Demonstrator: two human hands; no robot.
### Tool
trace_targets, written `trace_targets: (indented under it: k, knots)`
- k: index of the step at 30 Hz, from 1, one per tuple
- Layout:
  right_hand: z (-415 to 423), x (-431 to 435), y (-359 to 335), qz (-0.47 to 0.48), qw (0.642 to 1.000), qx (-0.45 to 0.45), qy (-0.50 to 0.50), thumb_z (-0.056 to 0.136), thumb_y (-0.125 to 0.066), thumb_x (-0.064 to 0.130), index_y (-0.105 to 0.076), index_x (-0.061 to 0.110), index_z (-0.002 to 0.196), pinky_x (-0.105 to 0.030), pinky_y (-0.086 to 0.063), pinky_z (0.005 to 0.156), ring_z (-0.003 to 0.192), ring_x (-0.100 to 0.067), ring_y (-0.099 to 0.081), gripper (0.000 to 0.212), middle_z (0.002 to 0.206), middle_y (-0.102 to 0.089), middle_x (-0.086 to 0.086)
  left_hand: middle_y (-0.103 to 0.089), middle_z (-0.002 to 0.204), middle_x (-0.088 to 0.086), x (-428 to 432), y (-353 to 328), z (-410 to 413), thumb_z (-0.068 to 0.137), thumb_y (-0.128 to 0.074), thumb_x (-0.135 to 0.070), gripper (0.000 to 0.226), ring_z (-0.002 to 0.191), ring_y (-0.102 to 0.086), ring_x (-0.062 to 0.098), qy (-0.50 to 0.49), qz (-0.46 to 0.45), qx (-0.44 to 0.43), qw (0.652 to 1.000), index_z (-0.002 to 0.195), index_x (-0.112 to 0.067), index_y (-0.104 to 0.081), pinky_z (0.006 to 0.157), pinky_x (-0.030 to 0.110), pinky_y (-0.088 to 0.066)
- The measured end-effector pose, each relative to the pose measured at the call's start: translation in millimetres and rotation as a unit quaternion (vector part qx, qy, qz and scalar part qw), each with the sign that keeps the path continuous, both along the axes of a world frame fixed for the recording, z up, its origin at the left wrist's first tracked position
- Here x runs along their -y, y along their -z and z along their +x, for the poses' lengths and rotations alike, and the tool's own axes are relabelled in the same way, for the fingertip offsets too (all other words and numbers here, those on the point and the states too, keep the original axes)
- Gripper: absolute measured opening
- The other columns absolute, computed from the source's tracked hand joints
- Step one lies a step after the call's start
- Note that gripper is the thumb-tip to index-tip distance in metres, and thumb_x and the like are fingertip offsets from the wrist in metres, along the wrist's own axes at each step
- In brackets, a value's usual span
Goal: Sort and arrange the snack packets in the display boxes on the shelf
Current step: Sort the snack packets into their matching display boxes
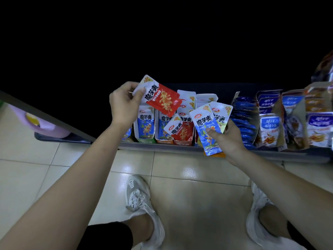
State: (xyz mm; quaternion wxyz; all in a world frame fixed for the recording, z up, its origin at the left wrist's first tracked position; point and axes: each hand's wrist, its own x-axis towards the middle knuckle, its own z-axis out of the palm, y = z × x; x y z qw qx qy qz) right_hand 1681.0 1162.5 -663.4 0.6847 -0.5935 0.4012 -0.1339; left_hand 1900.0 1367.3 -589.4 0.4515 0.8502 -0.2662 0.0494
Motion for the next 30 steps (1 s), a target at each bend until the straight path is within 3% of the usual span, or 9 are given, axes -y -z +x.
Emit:
trace_targets:
  k: [4, 6, 10, 14, 18, 22, 27, 30]
  knots:
    - [0.0, 8.2, -4.2, -0.006, 1.0, 0.01, 0.018, 0.087, -0.073, 0.004, -0.057, 0.011, 0.119, -0.009, -0.05, 0.055, 0.07, 0.009, -0.067, 0.037, 0.099, -0.069, 0.009, -0.072, 0.095, 0.005, 17.7, -10.6, -16.1, 0.101, -0.063, -0.029, 0.019, 0.085, -0.07, 0.018, 0.026, -0.035, -0.011, 0.999, 0.103, -0.01, -0.068, 0.071, 0.045, -0.059]
    - [-1.0, 12.6, -4.6, -0.009, 1.0, 0.013, 0.027, 0.087, -0.073, 0.003, -0.057, 0.01, 0.119, -0.009, -0.05, 0.054, 0.068, 0.008, -0.067, 0.037, 0.099, -0.069, 0.008, -0.071, 0.088, -0.004, 28.4, -5.8, -24.8, 0.097, -0.068, -0.026, 0.007, 0.08, -0.07, 0.014, 0.01, -0.028, -0.027, 0.999, 0.095, -0.019, -0.067, 0.07, 0.039, -0.06]
    - [-5.3, 18.1, -1.9, -0.015, 0.999, 0.003, 0.029, 0.087, -0.074, 0.006, -0.057, 0.01, 0.121, -0.012, -0.052, 0.057, 0.079, 0.001, -0.069, 0.039, 0.105, -0.071, 0.003, -0.064, 0.076, -0.02, 41.3, 20.2, -43.9, 0.087, -0.078, -0.022, 0.021, 0.071, -0.062, -0.004, -0.021, 0.015, -0.049, 0.998, 0.079, -0.03, -0.061, 0.063, 0.021, -0.053]
    - [-8.6, 20.8, 2.2, -0.013, 0.999, -0.001, 0.032, 0.086, -0.076, 0.007, -0.057, 0.011, 0.122, -0.013, -0.053, 0.061, 0.085, -0.002, -0.07, 0.041, 0.11, -0.071, 0.001, -0.06, 0.069, -0.017, 42.2, 44.0, -64.2, 0.087, -0.079, -0.018, 0.027, 0.063, -0.06, -0.001, -0.086, 0.013, -0.063, 0.994, 0.073, -0.025, -0.056, 0.059, 0.013, -0.044]
    - [-9.2, 21.8, 3.8, -0.008, 0.999, -0.006, 0.032, 0.085, -0.077, 0.009, -0.057, 0.012, 0.122, -0.017, -0.054, 0.065, 0.092, -0.01, -0.071, 0.041, 0.11, -0.072, 0.0, -0.062, 0.073, -0.006, 43.9, 59.0, -80.2, 0.088, -0.077, -0.018, 0.026, 0.065, -0.06, 0.014, -0.09, 0.05, -0.019, 0.994, 0.076, -0.019, -0.054, 0.061, 0.031, -0.045]
    - [-9.6, 21.7, 3.8, -0.005, 1.0, -0.006, 0.027, 0.085, -0.078, 0.01, -0.058, 0.014, 0.119, -0.029, -0.057, 0.074, 0.095, -0.014, -0.071, 0.04, 0.109, -0.072, 0.001, -0.058, 0.072, -0.017, 46.8, 65.0, -83.4, 0.085, -0.08, -0.024, 0.022, 0.062, -0.055, -0.001, -0.035, 0.135, -0.078, 0.987, 0.077, -0.025, -0.059, 0.063, 0.025, -0.041]
    - [-8.1, 16.8, 5.3, -0.004, 1.0, 0.0, 0.009, 0.085, -0.077, 0.009, -0.058, 0.021, 0.114, -0.027, -0.056, 0.072, 0.09, -0.008, -0.07, 0.036, 0.104, -0.072, 0.008, -0.065, 0.077, -0.015, 42.8, 60.9, -77.2, 0.084, -0.081, -0.037, 0.015, 0.073, -0.061, 0.008, 0.006, 0.226, -0.066, 0.972, 0.083, -0.025, -0.073, 0.064, 0.026, -0.045]
    - [-5.2, 12.4, 6.3, -0.018, 1.0, 0.004, -0.006, 0.085, -0.076, 0.008, -0.059, 0.02, 0.115, -0.027, -0.055, 0.071, 0.087, -0.005, -0.07, 0.037, 0.101, -0.072, 0.011, -0.074, 0.079, -0.007, 39.2, 70.9, -87.2, 0.086, -0.078, -0.041, 0.017, 0.072, -0.067, 0.014, 0.004, 0.219, -0.055, 0.974, 0.085, -0.023, -0.076, 0.06, 0.027, -0.045]
